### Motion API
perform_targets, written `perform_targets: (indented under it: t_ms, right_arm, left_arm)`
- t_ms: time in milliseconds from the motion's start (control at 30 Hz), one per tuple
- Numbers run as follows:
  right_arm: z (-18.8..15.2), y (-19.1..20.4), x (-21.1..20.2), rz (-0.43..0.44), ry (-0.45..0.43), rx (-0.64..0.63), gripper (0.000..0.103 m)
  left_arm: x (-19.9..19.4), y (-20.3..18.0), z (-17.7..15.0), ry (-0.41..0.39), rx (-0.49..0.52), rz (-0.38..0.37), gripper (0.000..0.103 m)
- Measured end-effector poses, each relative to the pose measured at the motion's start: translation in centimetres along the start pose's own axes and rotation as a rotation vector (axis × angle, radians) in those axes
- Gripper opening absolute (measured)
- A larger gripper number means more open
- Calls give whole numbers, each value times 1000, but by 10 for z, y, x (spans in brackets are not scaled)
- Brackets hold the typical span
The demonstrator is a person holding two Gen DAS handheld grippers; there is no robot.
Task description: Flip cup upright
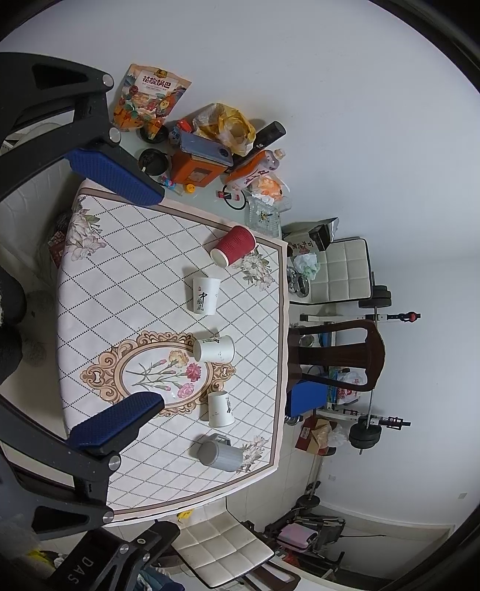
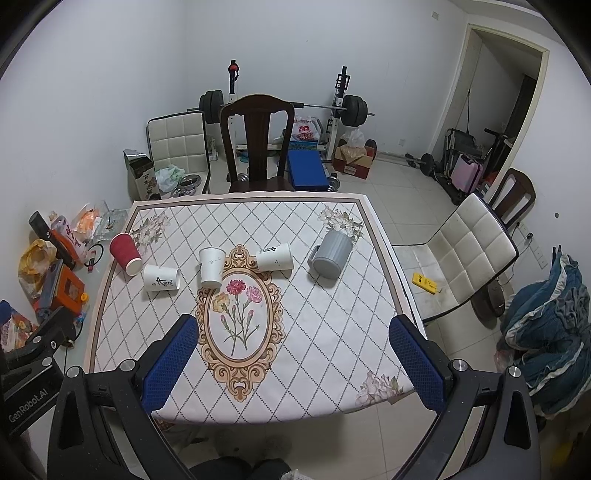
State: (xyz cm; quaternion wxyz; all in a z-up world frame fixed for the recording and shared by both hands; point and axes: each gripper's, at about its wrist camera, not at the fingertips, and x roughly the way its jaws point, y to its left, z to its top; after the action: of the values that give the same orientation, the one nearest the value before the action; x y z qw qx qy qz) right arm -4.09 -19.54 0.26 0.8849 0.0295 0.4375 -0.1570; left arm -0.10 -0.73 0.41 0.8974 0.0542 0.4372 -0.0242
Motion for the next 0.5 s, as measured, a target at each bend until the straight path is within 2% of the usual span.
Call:
perform_targets:
  t_ms: [500]
  right_arm:
    - [5, 3, -6, 5, 1, -6, 103]
  left_arm:
    - [-1, 2, 0, 0, 0, 1, 103]
